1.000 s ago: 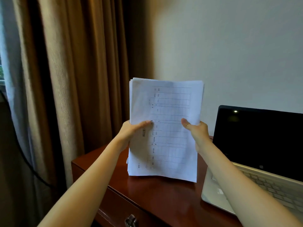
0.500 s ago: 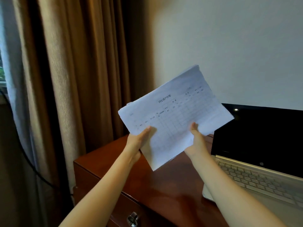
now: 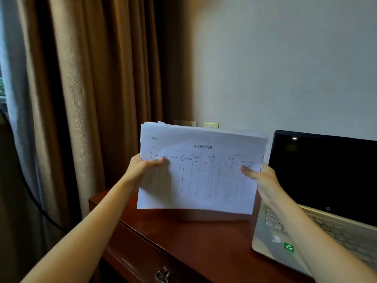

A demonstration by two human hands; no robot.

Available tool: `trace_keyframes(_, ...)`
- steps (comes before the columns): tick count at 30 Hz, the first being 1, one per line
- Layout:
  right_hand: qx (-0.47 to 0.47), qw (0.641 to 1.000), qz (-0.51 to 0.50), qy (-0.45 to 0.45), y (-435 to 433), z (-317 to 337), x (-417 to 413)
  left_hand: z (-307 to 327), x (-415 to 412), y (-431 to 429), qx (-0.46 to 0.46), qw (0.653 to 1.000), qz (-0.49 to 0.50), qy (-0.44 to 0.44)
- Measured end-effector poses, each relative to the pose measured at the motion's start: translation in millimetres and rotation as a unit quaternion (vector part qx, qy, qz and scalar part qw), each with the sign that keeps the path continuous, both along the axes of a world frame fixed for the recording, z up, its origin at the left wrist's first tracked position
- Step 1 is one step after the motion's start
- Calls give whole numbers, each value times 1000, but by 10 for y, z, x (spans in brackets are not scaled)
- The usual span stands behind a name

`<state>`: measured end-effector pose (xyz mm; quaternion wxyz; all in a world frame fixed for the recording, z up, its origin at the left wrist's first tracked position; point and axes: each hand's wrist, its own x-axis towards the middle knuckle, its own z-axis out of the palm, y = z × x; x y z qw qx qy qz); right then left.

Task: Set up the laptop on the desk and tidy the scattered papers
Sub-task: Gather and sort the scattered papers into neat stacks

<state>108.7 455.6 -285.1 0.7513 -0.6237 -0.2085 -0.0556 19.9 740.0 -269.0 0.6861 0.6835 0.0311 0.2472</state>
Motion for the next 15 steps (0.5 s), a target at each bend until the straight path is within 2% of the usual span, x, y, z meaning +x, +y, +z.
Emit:
trace_keyframes(3, -20, 999, -5, -29, 25, 112, 53, 65, 27, 103, 17, 999, -7, -35)
trace_keyframes(8, -94, 995, 41, -10, 77, -13, -29, -56, 16, 206, 58, 997, -16, -50)
trace_keyframes(15, -64, 996, 53, -12, 111, 57, 22, -37, 35, 215, 45, 996, -20, -69)
